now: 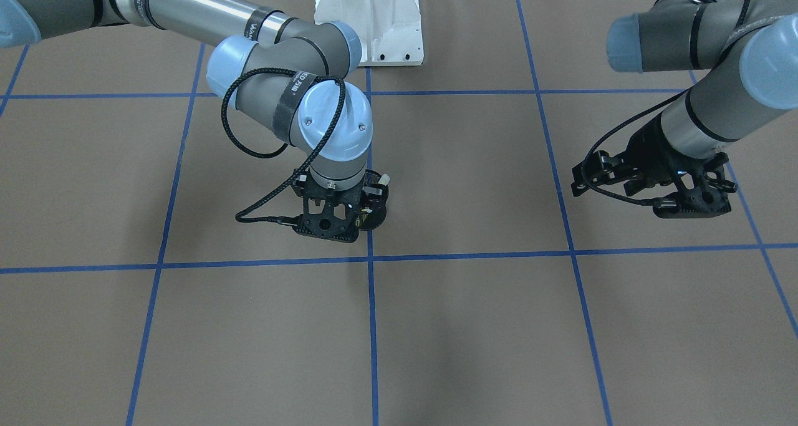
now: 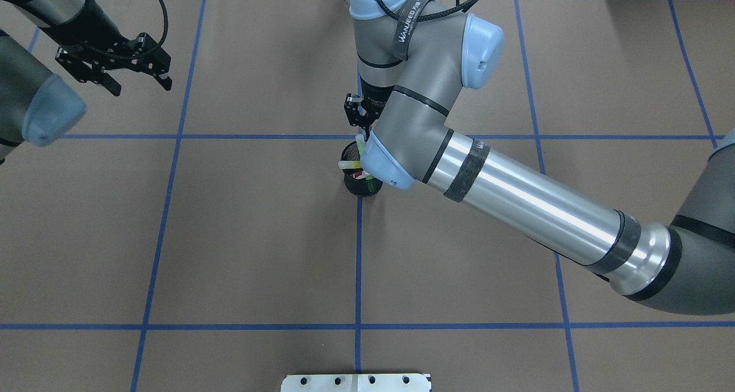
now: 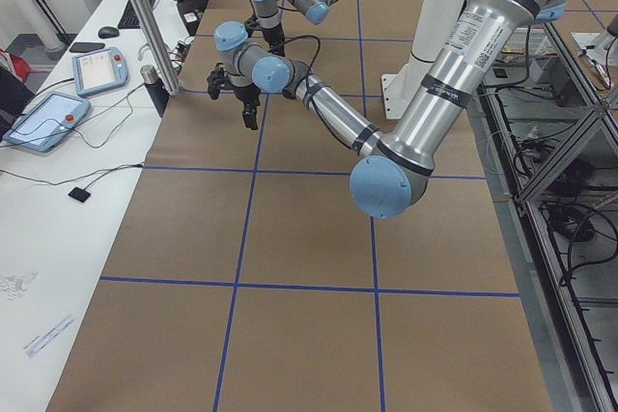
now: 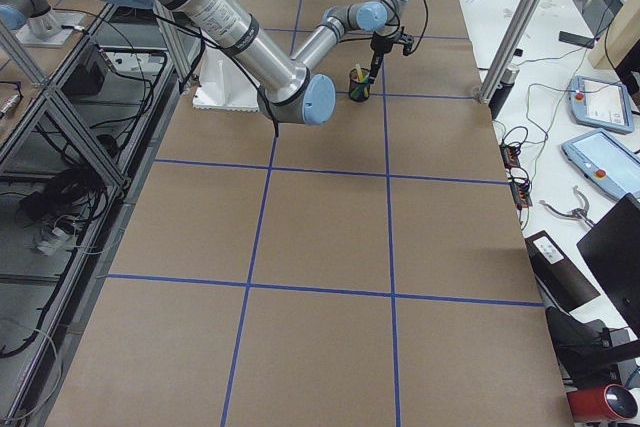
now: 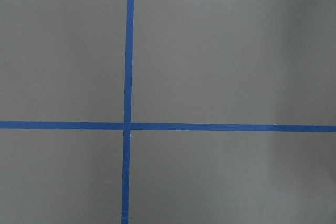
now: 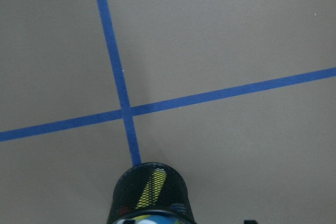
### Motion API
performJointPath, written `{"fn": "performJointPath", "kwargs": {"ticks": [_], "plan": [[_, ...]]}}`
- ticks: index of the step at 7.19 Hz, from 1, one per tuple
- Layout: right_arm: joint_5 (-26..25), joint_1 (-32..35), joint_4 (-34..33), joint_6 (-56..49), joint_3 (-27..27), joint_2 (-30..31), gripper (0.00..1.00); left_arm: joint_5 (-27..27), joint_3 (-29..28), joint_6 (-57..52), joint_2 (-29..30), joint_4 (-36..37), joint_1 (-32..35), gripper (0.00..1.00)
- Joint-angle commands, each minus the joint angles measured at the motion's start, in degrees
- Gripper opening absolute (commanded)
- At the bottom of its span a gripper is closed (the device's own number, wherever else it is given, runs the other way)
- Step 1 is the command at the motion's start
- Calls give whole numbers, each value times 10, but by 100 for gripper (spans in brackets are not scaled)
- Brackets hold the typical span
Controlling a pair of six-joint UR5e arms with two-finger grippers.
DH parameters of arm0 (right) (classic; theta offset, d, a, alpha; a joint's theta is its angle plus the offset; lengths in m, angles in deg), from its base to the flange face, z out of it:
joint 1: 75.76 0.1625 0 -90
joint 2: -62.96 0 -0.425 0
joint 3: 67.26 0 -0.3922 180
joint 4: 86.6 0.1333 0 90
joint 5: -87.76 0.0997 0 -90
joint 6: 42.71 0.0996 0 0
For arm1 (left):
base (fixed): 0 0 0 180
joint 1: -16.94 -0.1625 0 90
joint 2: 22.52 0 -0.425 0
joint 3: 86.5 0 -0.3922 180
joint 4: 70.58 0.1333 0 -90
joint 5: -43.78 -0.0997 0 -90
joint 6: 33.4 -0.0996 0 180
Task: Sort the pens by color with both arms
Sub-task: 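Lower the right gripper into the cup and grasp the blue marker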
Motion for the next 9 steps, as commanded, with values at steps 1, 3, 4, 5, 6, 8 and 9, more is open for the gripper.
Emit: {"fn": "performJointPath", "kwargs": {"ticks": [1,3,4,5,6,8,9], "plan": [[2,0,-17,-2,-10,-3,76,0,0,0,-1,0,0,100],[1,-2,-16,-2,-10,3,74,-1,8,0,-4,0,0,100],[0,-9,-16,-2,-11,7,74,-1,8,0,-5,0,-1,100],[1,-9,-16,-2,-11,10,67,-1,8,3,-4,0,-4,100],[2,-9,-16,-2,-13,8,49,-1,7,14,-1,0,-10,100],[1,-9,-15,-1,-18,5,40,-2,8,18,2,0,-12,100],[0,-9,-11,0,-18,5,40,-1,8,24,3,0,-12,100]]}}
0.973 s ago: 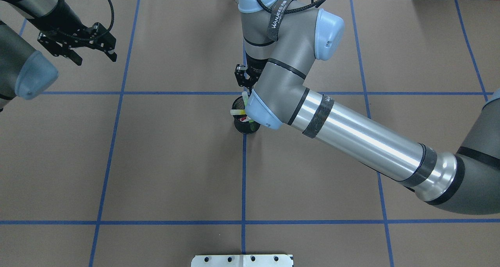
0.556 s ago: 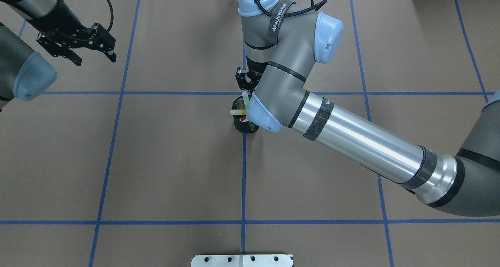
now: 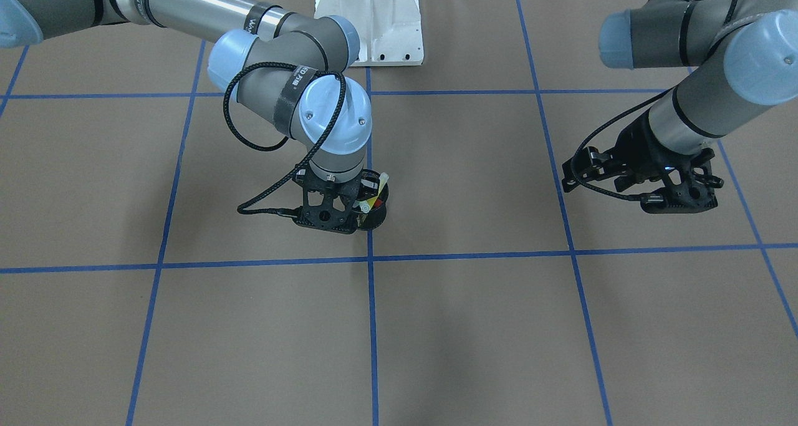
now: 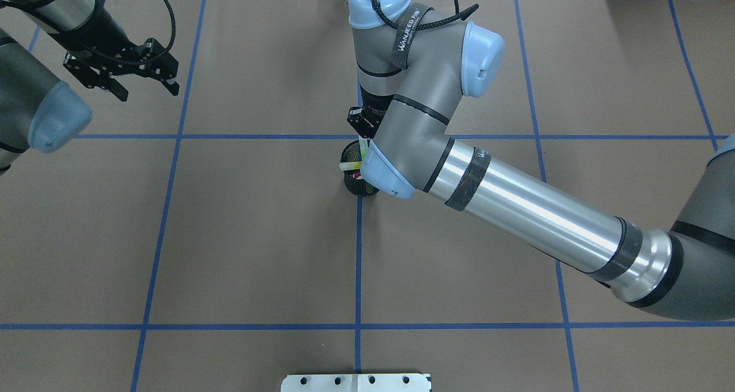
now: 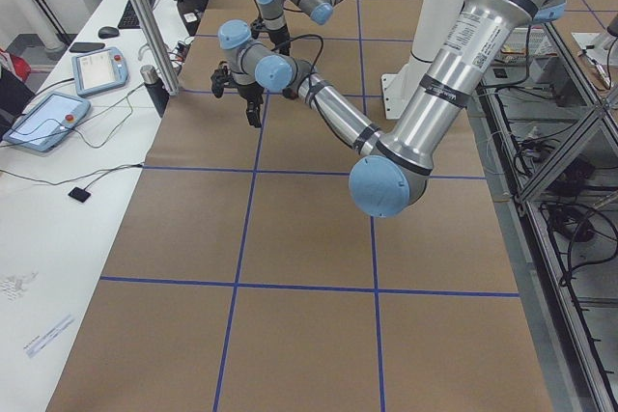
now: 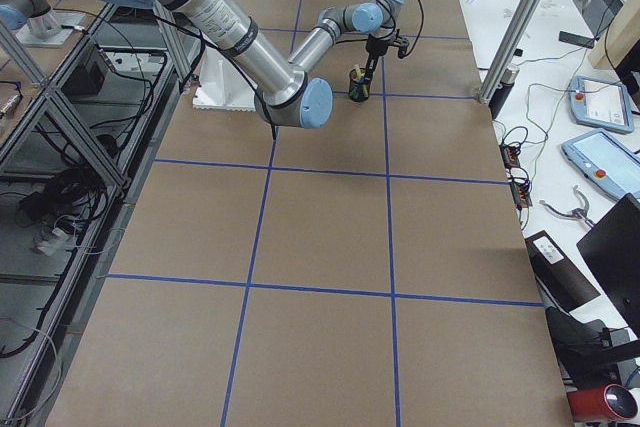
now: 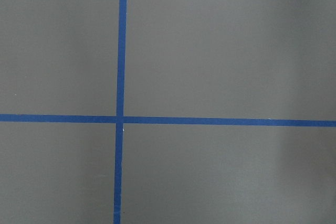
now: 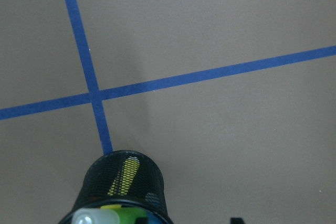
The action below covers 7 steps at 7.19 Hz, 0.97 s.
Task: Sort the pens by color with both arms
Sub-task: 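Lower the right gripper into the cup and grasp the blue marker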
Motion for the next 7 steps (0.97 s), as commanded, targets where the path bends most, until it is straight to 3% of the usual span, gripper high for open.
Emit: {"fn": "performJointPath", "kwargs": {"ticks": [1,4,7], "plan": [[-3,-1,6,1,-3,-1,40,1,0,6,3,0,-1,100],[-4,-6,10,0,-4,-2,39,-19,-1,72,26,0,-26,100],[-6,-10,19,-2,-6,-5,28,-34,-1,128,47,0,-51,100]]}}
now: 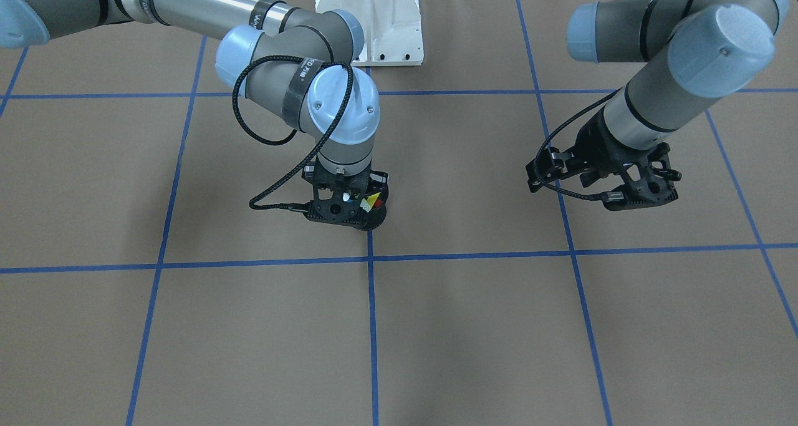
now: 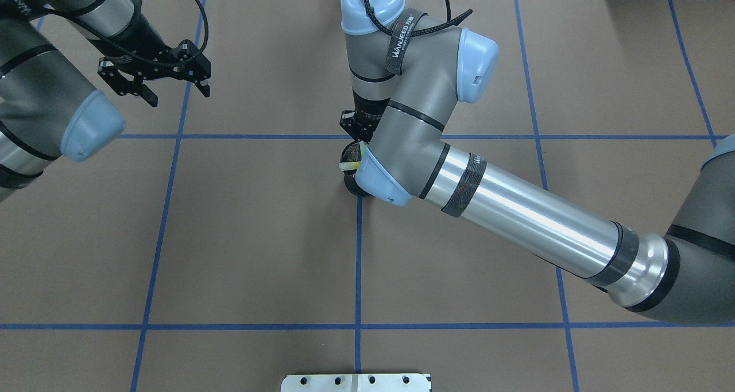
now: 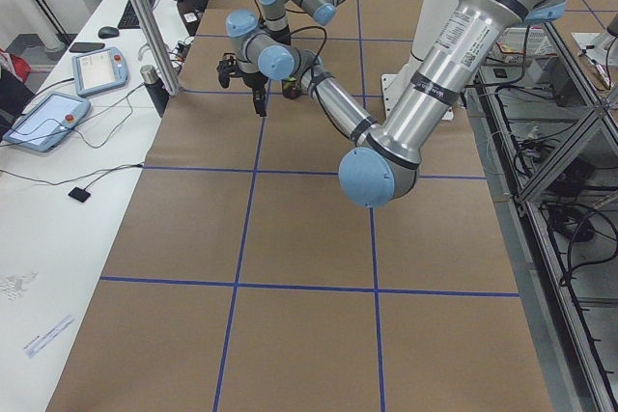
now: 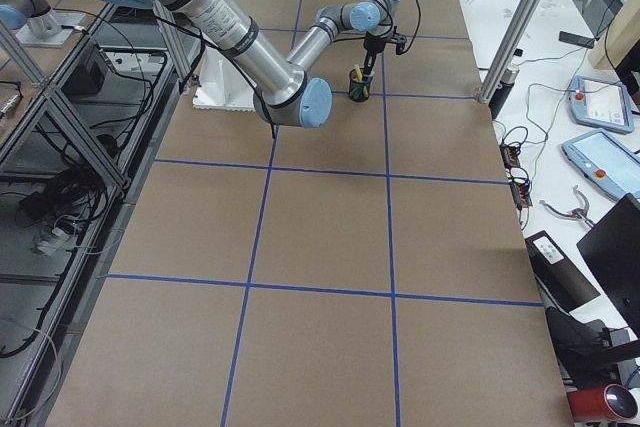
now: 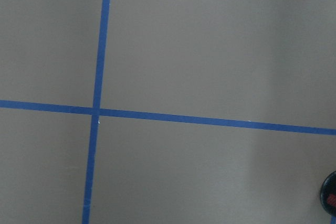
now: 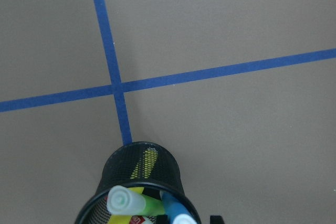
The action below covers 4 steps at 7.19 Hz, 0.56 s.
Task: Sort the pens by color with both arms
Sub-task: 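Lower the right gripper into the cup and grasp the blue marker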
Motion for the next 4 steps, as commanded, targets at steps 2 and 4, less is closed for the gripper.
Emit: {"fn": "performJointPath", "kwargs": {"ticks": [2,4], "plan": [[-8,-1,16,-3,-2,1,26,-6,-1,40,17,0,-18,100],[-22,-1,16,-13,-1,10,26,-17,-4,59,28,0,-28,100]]}}
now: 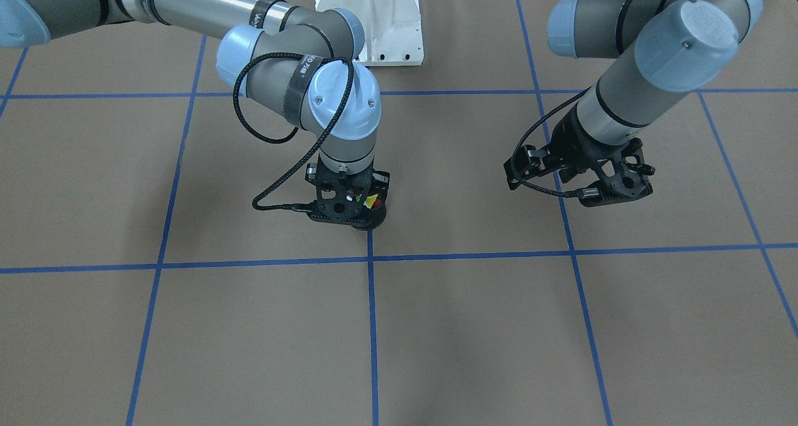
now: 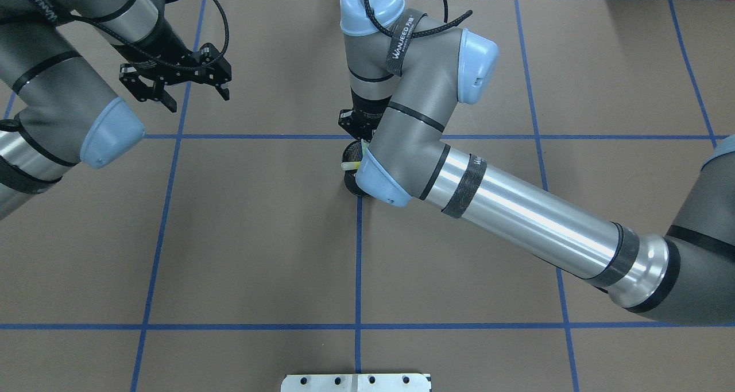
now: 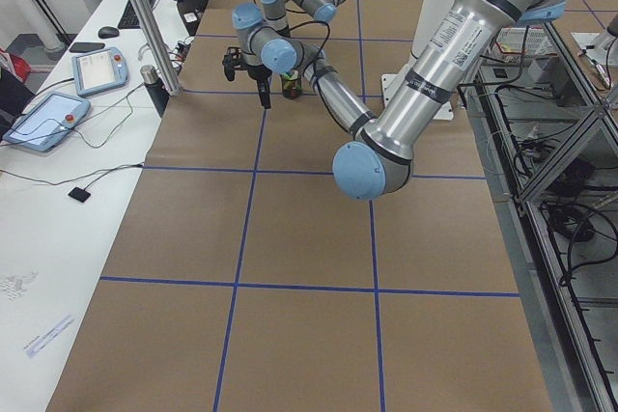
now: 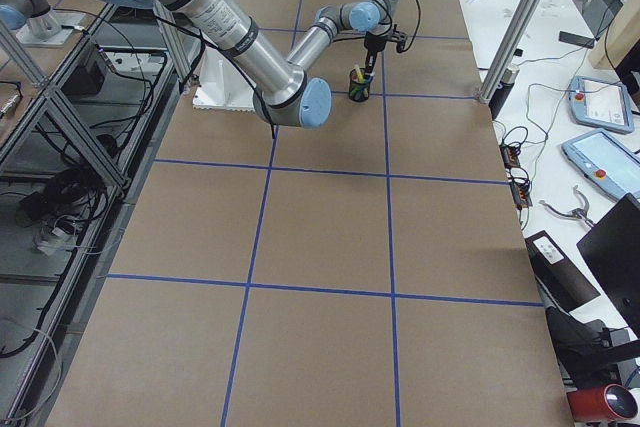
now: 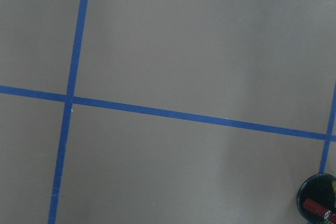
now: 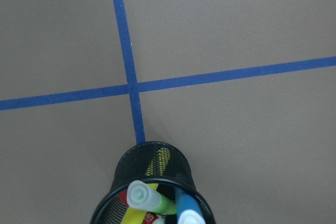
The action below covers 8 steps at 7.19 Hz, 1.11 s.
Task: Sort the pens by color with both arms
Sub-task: 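Lower the right gripper into the cup and grasp the blue marker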
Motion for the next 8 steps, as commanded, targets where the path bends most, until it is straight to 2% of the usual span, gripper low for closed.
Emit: {"fn": "performJointPath", "kwargs": {"ticks": [1,7,8], "plan": [[-7,0,1,-4,-4,3,23,-9,-4,28,16,0,-14,100],[-1,3,-12,19,-34,-1,22,-20,-5,44,26,0,-18,100],[1,3,-42,19,-50,0,22,-20,-5,50,28,1,-18,100]]}}
